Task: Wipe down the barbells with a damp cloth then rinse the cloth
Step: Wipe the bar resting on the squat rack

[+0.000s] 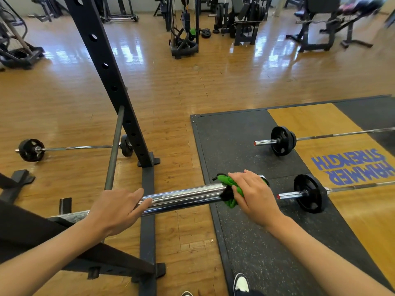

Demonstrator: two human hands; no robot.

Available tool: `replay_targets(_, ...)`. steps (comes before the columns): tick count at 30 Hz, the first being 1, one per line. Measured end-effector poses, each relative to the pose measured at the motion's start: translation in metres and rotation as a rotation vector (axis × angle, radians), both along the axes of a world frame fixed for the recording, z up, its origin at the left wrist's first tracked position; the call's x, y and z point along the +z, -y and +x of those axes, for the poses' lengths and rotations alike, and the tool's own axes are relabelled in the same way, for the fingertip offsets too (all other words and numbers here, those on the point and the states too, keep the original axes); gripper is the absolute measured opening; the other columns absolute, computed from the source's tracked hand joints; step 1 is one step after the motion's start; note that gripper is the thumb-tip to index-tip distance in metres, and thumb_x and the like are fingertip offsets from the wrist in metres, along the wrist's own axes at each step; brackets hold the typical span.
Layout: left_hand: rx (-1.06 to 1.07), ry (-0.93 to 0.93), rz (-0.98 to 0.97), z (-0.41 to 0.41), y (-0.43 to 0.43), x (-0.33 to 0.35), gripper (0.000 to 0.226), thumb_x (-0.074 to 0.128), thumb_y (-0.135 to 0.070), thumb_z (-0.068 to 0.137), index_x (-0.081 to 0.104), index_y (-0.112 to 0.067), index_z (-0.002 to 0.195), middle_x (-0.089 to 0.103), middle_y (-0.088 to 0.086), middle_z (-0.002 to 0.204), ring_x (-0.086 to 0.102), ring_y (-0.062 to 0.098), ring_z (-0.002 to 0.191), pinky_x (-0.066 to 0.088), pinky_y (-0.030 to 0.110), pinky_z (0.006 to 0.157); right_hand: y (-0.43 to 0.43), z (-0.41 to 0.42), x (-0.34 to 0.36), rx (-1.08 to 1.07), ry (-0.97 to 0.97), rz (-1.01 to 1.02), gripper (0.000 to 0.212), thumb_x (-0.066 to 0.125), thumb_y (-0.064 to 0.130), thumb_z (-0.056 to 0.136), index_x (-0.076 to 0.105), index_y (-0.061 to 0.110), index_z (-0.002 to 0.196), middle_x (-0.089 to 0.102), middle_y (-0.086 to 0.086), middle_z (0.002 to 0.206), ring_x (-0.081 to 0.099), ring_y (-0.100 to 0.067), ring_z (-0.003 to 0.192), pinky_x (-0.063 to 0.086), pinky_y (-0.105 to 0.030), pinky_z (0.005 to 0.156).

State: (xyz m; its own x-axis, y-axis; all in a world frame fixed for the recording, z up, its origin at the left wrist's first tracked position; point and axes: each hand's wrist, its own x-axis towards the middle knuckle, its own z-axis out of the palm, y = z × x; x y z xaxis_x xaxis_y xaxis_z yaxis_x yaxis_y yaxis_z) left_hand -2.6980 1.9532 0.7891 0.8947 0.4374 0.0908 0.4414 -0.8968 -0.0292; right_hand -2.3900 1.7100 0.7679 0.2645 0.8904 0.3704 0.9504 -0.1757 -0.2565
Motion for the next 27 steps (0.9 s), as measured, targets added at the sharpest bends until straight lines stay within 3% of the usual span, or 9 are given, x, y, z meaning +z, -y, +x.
replay_targets(3, 0.005, 0.015, -0.004, 0.000, -0.001, -0.002, 0.069, -0.009, -0.074, 0.091, 0.048, -0.035, 0.084, 0.053, -0.011, 0.062, 0.050, 0.004, 0.052, 0.045, 0.022, 0.051, -0.024, 0.007, 0.019, -0.331, -0.108, -0.155, 0.037, 0.040, 0.036, 0.096, 0.070, 0.017, 0.087, 0.067, 0.001, 0.081, 0.064, -0.024, 0.079, 0.040, -0.031, 0.063)
replay_targets(6, 0.012, 0.010, 0.002, 0.000, -0.001, -0.003, 0.066, -0.004, -0.073, 0.094, 0.048, -0.034, 0.083, 0.053, -0.012, 0.061, 0.050, 0.004, 0.051, 0.047, 0.024, 0.050, -0.057, -0.001, 0.036, -0.540, -0.130, -0.395, 0.038, 0.043, 0.037, 0.098, 0.067, 0.012, 0.082, 0.057, -0.006, 0.078, 0.061, -0.032, 0.078, 0.036, -0.033, 0.062)
replay_targets(9, 0.012, 0.005, 0.014, 0.000, -0.002, -0.004, 0.064, -0.002, -0.071, 0.095, 0.047, -0.034, 0.083, 0.052, -0.012, 0.061, 0.049, 0.004, 0.050, 0.047, 0.024, 0.049, -0.078, -0.027, 0.038, -0.489, -0.136, -0.418, 0.039, 0.042, 0.040, 0.098, 0.062, 0.013, 0.077, 0.059, -0.005, 0.078, 0.060, -0.031, 0.074, 0.041, -0.033, 0.064)
replay_targets(13, 0.007, 0.020, -0.003, 0.000, -0.002, -0.004, 0.065, -0.005, -0.069, 0.095, 0.048, -0.033, 0.082, 0.051, -0.011, 0.060, 0.049, 0.005, 0.049, 0.046, 0.024, 0.049, -0.079, -0.065, 0.024, -0.326, -0.043, -0.211, 0.044, 0.033, 0.040, 0.097, 0.053, 0.021, 0.063, 0.054, 0.005, 0.061, 0.051, -0.019, 0.053, 0.032, -0.028, 0.050)
replay_targets(15, 0.000, 0.023, -0.002, 0.000, -0.002, -0.003, 0.065, -0.006, -0.067, 0.095, 0.048, -0.033, 0.081, 0.051, -0.011, 0.059, 0.048, 0.006, 0.048, 0.044, 0.023, 0.047, -0.064, -0.066, 0.014, -0.185, 0.013, -0.052, 0.039, 0.035, 0.038, 0.101, 0.065, 0.022, 0.083, 0.062, 0.006, 0.074, 0.056, -0.017, 0.062, 0.040, -0.032, 0.057)
replay_targets(18, -0.005, 0.023, -0.002, 0.001, -0.001, -0.001, 0.060, -0.001, -0.064, 0.096, 0.048, -0.033, 0.081, 0.049, -0.010, 0.058, 0.048, 0.008, 0.048, 0.043, 0.022, 0.046, -0.033, -0.046, -0.002, 0.047, 0.083, 0.036, 0.038, 0.042, 0.036, 0.105, 0.063, 0.014, 0.128, 0.067, 0.001, 0.111, 0.060, -0.016, 0.100, 0.047, -0.033, 0.093)
replay_targets(21, -0.001, 0.024, -0.003, 0.001, 0.001, 0.000, 0.058, 0.001, -0.063, 0.096, 0.047, -0.033, 0.079, 0.048, -0.010, 0.056, 0.046, 0.008, 0.046, 0.041, 0.021, 0.045, -0.006, -0.015, -0.006, 0.093, 0.108, 0.020, 0.043, 0.043, 0.034, 0.103, 0.060, 0.010, 0.134, 0.064, -0.002, 0.124, 0.056, -0.019, 0.115, 0.040, -0.034, 0.106)
replay_targets(24, -0.001, 0.028, -0.017, 0.001, 0.000, -0.003, 0.064, -0.004, -0.067, 0.095, 0.047, -0.032, 0.079, 0.049, -0.010, 0.056, 0.048, 0.007, 0.046, 0.042, 0.021, 0.045, -0.004, 0.011, 0.004, -0.095, -0.022, -0.019, 0.039, 0.038, 0.038, 0.097, 0.069, 0.018, 0.108, 0.070, 0.002, 0.098, 0.064, -0.020, 0.091, 0.045, -0.030, 0.080)
replay_targets(27, 0.005, 0.023, -0.013, 0.001, -0.001, -0.004, 0.068, -0.008, -0.070, 0.093, 0.047, -0.032, 0.079, 0.051, -0.009, 0.057, 0.049, 0.007, 0.048, 0.045, 0.023, 0.048, -0.034, 0.019, 0.026, -0.418, -0.157, -0.258, 0.042, 0.033, 0.043, 0.091, 0.059, 0.018, 0.071, 0.059, 0.000, 0.069, 0.059, -0.027, 0.067, 0.031, -0.028, 0.053)
